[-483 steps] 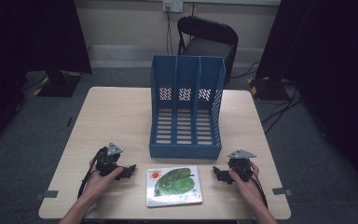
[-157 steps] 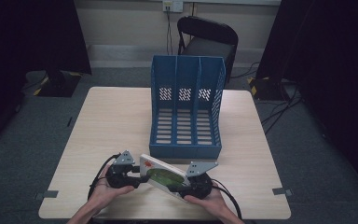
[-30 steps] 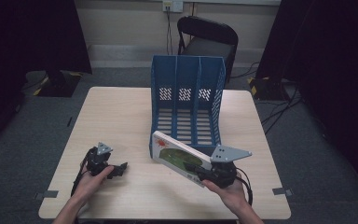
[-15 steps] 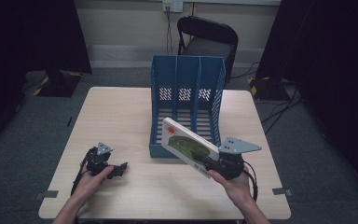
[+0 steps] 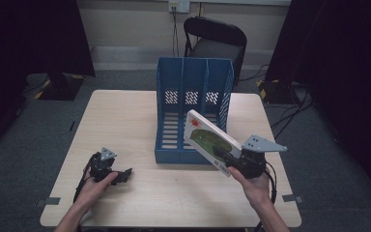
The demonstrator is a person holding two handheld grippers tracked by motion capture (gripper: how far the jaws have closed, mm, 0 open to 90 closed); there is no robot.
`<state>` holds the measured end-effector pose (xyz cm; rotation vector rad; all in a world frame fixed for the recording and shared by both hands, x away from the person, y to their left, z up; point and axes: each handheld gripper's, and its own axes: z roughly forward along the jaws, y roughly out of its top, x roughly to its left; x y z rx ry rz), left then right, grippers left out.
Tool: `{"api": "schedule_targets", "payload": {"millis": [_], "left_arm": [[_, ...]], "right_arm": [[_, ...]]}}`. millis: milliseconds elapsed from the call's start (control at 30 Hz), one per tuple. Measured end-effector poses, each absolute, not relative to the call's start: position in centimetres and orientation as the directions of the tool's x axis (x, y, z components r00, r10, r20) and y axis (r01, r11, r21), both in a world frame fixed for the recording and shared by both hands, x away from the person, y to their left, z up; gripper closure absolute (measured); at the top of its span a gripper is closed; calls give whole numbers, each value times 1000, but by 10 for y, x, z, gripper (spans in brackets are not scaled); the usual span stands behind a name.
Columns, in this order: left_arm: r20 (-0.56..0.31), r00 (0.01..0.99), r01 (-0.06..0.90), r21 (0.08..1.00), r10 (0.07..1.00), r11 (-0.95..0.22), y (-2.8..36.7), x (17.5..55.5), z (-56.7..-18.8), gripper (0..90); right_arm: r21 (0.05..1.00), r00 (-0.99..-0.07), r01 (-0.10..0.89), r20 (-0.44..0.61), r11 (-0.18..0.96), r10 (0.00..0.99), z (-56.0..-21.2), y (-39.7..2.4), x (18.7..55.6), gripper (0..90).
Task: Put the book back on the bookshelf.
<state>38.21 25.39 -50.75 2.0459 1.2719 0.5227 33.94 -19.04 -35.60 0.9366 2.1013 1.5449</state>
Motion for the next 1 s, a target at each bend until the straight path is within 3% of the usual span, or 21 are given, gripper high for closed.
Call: {"api": "schedule_targets", "payload": {"millis": [467, 1000], "left_arm": [[-10, 446, 629, 715, 895, -305, 254, 382, -508, 0], [-9, 445, 630, 714, 895, -306, 254, 382, -507, 0]], "right_arm": [[942, -606, 296, 56, 160, 793, -340, -212, 362, 765], [935, -502, 312, 13, 167, 865, -342, -205, 390, 764]]}}
